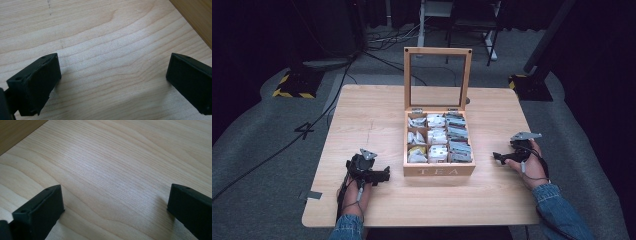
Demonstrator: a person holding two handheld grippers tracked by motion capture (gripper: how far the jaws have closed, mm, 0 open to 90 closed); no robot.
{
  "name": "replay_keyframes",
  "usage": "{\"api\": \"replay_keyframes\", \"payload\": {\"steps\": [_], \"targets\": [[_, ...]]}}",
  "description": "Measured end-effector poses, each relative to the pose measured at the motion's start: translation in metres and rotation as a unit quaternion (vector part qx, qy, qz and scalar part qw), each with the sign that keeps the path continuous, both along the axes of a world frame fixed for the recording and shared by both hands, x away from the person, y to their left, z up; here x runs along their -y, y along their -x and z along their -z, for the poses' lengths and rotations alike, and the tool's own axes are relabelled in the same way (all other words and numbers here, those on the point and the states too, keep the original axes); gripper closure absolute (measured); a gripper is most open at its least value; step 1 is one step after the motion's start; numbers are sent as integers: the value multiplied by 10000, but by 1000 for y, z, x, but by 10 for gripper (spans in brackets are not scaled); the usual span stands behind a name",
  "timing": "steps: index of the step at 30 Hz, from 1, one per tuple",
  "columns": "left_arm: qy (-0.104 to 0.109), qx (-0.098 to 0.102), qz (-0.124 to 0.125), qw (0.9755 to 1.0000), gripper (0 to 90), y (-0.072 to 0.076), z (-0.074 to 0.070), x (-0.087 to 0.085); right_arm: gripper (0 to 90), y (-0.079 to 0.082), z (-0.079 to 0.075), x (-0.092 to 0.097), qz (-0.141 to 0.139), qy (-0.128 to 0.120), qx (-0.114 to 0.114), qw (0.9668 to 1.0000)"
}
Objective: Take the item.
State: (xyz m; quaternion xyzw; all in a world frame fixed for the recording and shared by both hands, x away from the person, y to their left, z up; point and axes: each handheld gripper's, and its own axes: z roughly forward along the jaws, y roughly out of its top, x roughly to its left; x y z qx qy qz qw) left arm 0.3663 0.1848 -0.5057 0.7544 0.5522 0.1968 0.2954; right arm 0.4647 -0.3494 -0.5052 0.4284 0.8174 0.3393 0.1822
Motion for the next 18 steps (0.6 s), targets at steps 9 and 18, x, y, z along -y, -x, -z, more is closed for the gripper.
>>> {"api": "replay_keyframes", "payload": {"steps": [9, 18], "targets": [[1, -1, 4, 10000, 0, 0, 0, 0, 20, 1, 0, 0, -29, -34, 8, 10000], [0, -2, 5, 10000, 0, -1, 0, 0, 111, 3, -1, 1, -74, -91, 82, 9999]]}}
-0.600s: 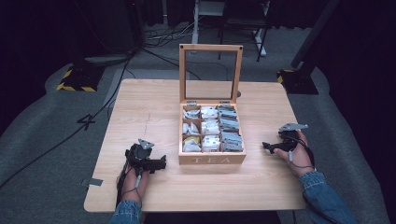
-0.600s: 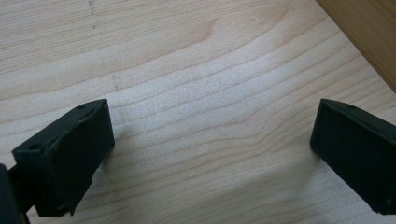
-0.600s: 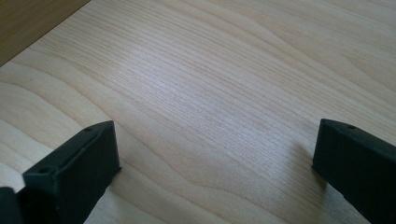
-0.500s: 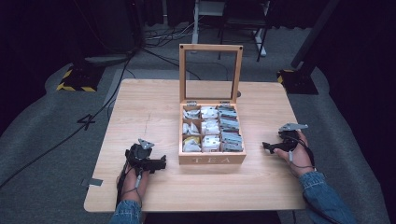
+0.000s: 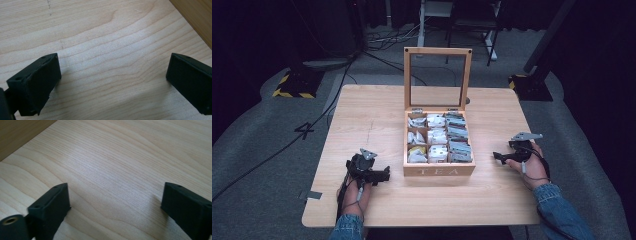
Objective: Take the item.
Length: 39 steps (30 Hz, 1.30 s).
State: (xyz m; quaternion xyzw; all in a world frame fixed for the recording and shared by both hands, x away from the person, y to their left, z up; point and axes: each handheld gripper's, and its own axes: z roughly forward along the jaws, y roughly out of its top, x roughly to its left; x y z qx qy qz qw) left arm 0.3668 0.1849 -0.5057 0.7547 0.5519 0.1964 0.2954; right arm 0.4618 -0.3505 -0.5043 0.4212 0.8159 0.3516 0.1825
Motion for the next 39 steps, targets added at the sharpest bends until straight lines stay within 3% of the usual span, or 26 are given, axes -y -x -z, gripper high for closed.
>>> {"api": "replay_keyframes", "payload": {"steps": [1, 6, 9, 12, 19, 21, 34, 39], "targets": [[3, 2, -4, 10000, 0, 0, 0, 0, 169, 1, -1, 2, 38, -44, 60, 10000], [3, 2, -2, 10000, 0, 0, 0, 0, 283, 2, -1, 5, 111, -117, 120, 9998], [7, 2, -5, 10000, 0, 0, 0, 0, 330, 2, -4, 8, 193, -296, -20, 9994], [9, -4, -8, 10000, 0, 0, 0, 0, 325, 5, -11, 10, 194, -475, -74, 9987], [-1, 3, 2, 10000, 0, -1, 0, 0, 321, 10, -27, 6, 71, -458, -161, 9988], [-9, 1, 11, 10000, 0, -1, 0, 0, 327, 12, -33, 3, 22, -566, -171, 9982], [6, -4, -26, 10000, 0, 0, 0, 0, 369, 20, -67, -9, -97, -796, 337, 9962], [7, -4, -27, 10000, 0, 0, 0, 0, 400, 27, -80, -13, -115, -1100, 717, 9913]]}}
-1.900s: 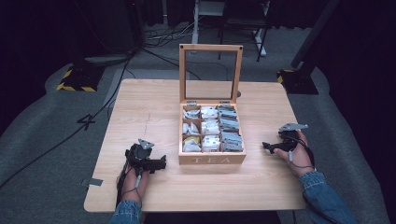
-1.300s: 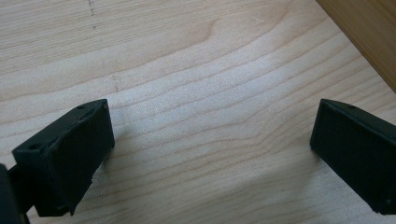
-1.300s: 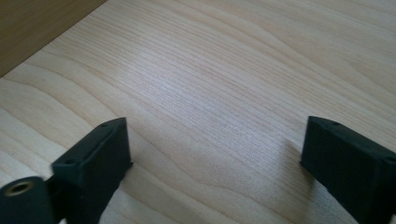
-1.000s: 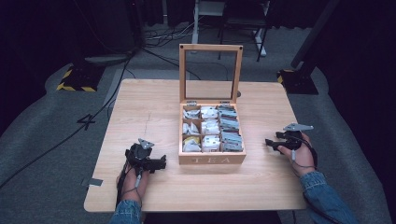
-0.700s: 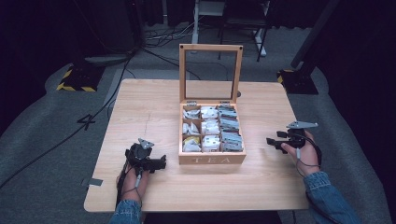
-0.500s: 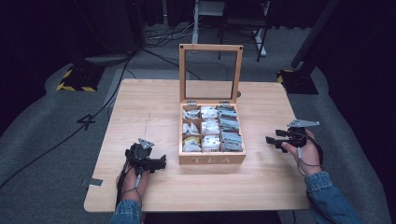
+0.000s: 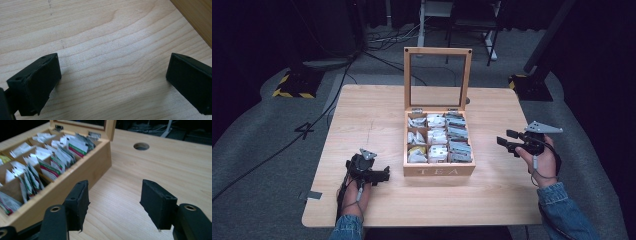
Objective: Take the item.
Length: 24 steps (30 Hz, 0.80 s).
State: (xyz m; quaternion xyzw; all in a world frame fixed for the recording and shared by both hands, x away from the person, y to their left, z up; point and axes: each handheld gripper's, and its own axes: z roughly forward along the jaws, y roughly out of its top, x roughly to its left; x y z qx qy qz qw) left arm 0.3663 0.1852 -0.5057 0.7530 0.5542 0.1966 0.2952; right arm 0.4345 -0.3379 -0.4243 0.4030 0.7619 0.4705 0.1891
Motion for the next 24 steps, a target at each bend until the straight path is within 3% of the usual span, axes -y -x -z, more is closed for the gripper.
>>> {"api": "replay_keyframes", "payload": {"steps": [4, 16, 24], "targets": [[-1, 0, 2, 10000, 0, 0, 0, 0, 400, 4, -6, -1, -64, -201, 176, 9996], [-1, 1, 10, 10000, 0, 0, 0, 0, 403, 10, -14, -12, -212, -241, 202, 9993], [1, 3, 6, 10000, 1, 3, 0, 0, 413, 14, -29, -39, -683, -386, 293, 9965]]}}
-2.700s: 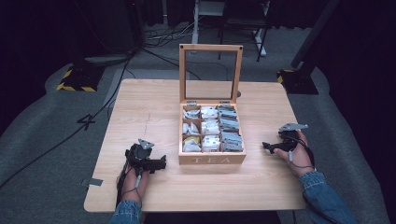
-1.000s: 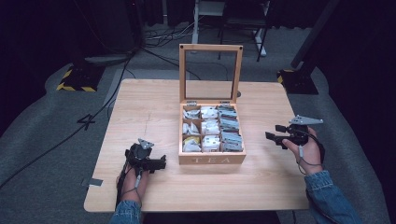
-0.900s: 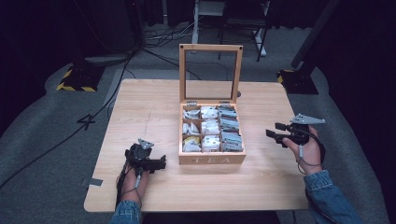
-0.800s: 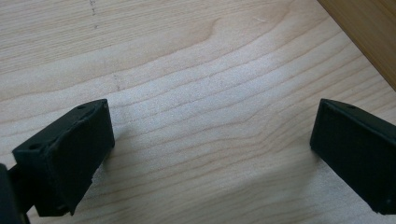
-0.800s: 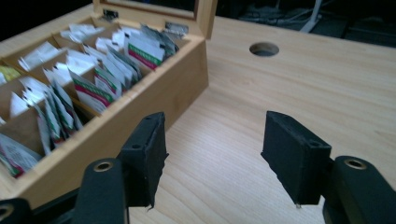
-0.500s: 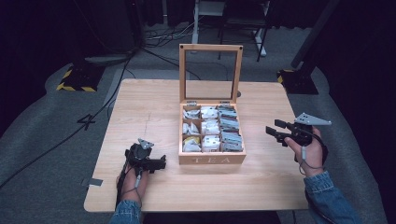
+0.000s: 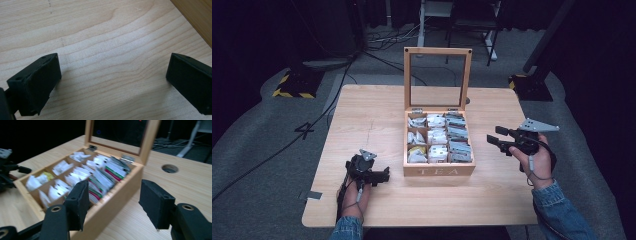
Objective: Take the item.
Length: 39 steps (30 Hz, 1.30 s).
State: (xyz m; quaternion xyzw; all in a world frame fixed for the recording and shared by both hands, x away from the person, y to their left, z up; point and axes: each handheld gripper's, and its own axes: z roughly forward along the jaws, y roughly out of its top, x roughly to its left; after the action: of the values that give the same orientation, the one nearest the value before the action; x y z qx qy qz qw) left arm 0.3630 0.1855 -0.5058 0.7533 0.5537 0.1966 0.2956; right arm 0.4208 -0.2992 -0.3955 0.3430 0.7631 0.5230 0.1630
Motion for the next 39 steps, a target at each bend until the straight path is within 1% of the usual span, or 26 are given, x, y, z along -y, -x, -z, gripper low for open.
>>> {"api": "replay_keyframes", "payload": {"steps": [3, 4, 5, 13, 15, 16, 17, 20, 22, 23, 25, 26, 28, 29, 31, 32, 33, 36, 37, 39], "targets": [[-43, 11, 9, 10000, 1, 1, 0, -1, 421, 0, -4, -12, -210, -94, 4, 9997], [-43, 11, 9, 10000, 1, 1, 0, -1, 421, 0, -4, -12, -210, -94, 4, 9997], [-42, 11, 8, 10000, 1, 1, 0, -1, 424, -1, -6, -20, -321, -172, -24, 9993], [-29, 1, 23, 10000, 0, 0, 0, -1, 425, 2, -18, -43, -598, -307, -6, 9977], [-27, 1, 24, 10000, 0, 0, 0, -1, 426, 3, -19, -50, -658, -326, 1, 9973], [-27, 1, 24, 10000, 0, 0, 0, -1, 426, 3, -19, -50, -658, -326, 1, 9973], [2, -7, -3, 10000, 0, 0, 0, 0, 426, 3, -20, -58, -741, -315, 29, 9967], [-19, 2, 14, 10000, 0, -1, 0, 0, 426, 3, -21, -68, -880, -359, 0, 9955], [-13, 6, 22, 10000, 0, -2, 0, 0, 427, 3, -21, -70, -926, -380, -19, 9950], [-15, 0, 28, 10000, 0, -2, 0, 0, 428, 3, -22, -74, -996, -422, -35, 9941], [-22, 4, 33, 10000, 0, -3, 0, -1, 429, 2, -22, -77, -1007, -460, -53, 9938], [-22, 4, 33, 10000, 0, -3, 0, -1, 429, 2, -22, -77, -1007, -460, -53, 9938], [-21, 0, 30, 10000, 0, -3, 0, 0, 434, 4, -18, -86, -1119, -450, -68, 9927], [-20, 2, 29, 10000, 0, -3, 0, 0, 437, 5, -16, -90, -1184, -388, -65, 9922], [-20, 0, 30, 10000, 0, -3, 0, -1, 444, 8, -12, -96, -1367, -152, -46, 9905], [-20, 0, 30, 10000, 0, -3, 0, -1, 444, 8, -12, -96, -1367, -152, -46, 9905], [-15, 1, 23, 10000, 0, -3, 0, 0, 457, 11, -9, -95, -1519, -5, -20, 9884], [-5, -5, 28, 10000, 0, -3, 0, 0, 482, 12, -6, -93, -1493, -76, -64, 9887], [-4, -3, 21, 10000, 0, -3, 0, 0, 513, 11, -2, -93, -1451, -65, -131, 9893], [-6, -1, 19, 10000, 0, -3, 0, 0, 532, 11, 3, -97, -1547, -12, -206, 9877]]}}
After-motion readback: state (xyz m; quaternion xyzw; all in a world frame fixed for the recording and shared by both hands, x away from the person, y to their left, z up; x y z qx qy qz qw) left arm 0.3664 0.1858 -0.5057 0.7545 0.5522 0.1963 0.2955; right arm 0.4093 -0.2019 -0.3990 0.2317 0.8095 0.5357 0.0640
